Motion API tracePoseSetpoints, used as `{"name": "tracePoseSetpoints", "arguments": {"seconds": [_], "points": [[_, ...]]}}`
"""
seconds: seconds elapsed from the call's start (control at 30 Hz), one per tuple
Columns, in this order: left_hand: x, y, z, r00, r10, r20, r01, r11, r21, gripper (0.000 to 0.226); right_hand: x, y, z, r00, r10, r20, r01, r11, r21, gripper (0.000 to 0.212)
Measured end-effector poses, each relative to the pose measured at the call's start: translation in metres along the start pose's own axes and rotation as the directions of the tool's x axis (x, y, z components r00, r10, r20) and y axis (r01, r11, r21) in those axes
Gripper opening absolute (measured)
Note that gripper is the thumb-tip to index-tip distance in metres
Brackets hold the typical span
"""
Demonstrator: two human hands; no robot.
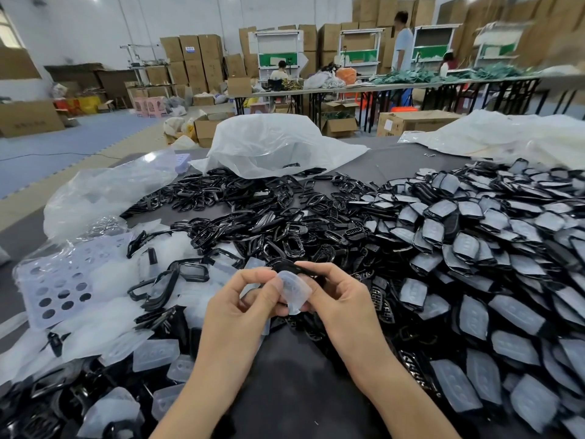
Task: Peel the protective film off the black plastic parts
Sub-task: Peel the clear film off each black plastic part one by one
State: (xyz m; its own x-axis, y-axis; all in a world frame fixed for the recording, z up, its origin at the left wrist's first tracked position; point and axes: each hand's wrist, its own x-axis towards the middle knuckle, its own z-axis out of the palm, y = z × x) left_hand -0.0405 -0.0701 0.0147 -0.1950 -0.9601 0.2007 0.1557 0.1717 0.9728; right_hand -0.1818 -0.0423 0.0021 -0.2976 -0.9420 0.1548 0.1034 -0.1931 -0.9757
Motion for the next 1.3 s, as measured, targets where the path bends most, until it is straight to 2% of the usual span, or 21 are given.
{"name": "tracePoseSetpoints", "arguments": {"seconds": [0.07,0.17,0.27,0.43,0.57,0.67,0.83,0.97,1.07,1.2,1.3], "points": [[-0.001,0.0,0.001,0.999,0.035,-0.037,-0.033,0.999,0.037,0.002,-0.002,-0.001,0.001,1.0,0.006,0.029,-0.006,1.0,-0.008,0.015],[-0.001,-0.003,0.002,0.991,0.086,-0.103,-0.075,0.992,0.1,0.008,-0.004,-0.005,0.003,0.995,0.01,0.103,-0.014,0.999,0.038,0.014],[-0.001,-0.007,0.003,0.987,0.088,-0.138,-0.073,0.991,0.109,0.009,-0.005,-0.006,0.005,0.993,-0.007,0.114,-0.002,0.996,0.086,0.017],[0.002,-0.011,0.0,0.997,0.065,-0.045,-0.057,0.985,0.164,0.033,-0.005,-0.004,0.006,0.988,-0.003,0.155,-0.025,0.983,0.18,0.022],[0.002,-0.009,-0.001,0.999,0.051,-0.009,-0.049,0.986,0.157,0.037,-0.005,-0.007,0.007,0.974,0.034,0.225,-0.092,0.963,0.253,0.032],[0.002,-0.007,0.0,0.999,0.039,-0.018,-0.037,0.993,0.111,0.037,-0.005,-0.007,0.008,0.981,-0.01,0.194,-0.025,0.984,0.176,0.02],[-0.003,-0.005,0.002,0.995,0.092,0.03,-0.095,0.982,0.161,0.036,-0.004,-0.005,0.004,0.994,-0.022,0.105,0.014,0.997,0.082,0.025],[-0.005,-0.004,0.003,0.996,0.09,0.023,-0.093,0.989,0.119,0.031,-0.003,-0.004,0.004,0.995,-0.022,0.099,0.014,0.997,0.076,0.02],[-0.003,-0.005,0.001,0.994,0.107,0.026,-0.11,0.98,0.167,0.029,-0.004,-0.003,0.004,0.995,-0.025,0.1,0.018,0.997,0.073,0.015],[-0.004,-0.006,0.002,0.99,0.08,0.113,-0.105,0.967,0.233,0.033,-0.004,-0.001,0.003,0.994,-0.075,0.085,0.079,0.996,-0.048,0.024],[-0.006,-0.007,0.003,0.989,0.062,0.137,-0.094,0.966,0.239,0.022,-0.003,0.0,0.001,0.989,-0.108,0.103,0.121,0.985,-0.125,0.027]]}}
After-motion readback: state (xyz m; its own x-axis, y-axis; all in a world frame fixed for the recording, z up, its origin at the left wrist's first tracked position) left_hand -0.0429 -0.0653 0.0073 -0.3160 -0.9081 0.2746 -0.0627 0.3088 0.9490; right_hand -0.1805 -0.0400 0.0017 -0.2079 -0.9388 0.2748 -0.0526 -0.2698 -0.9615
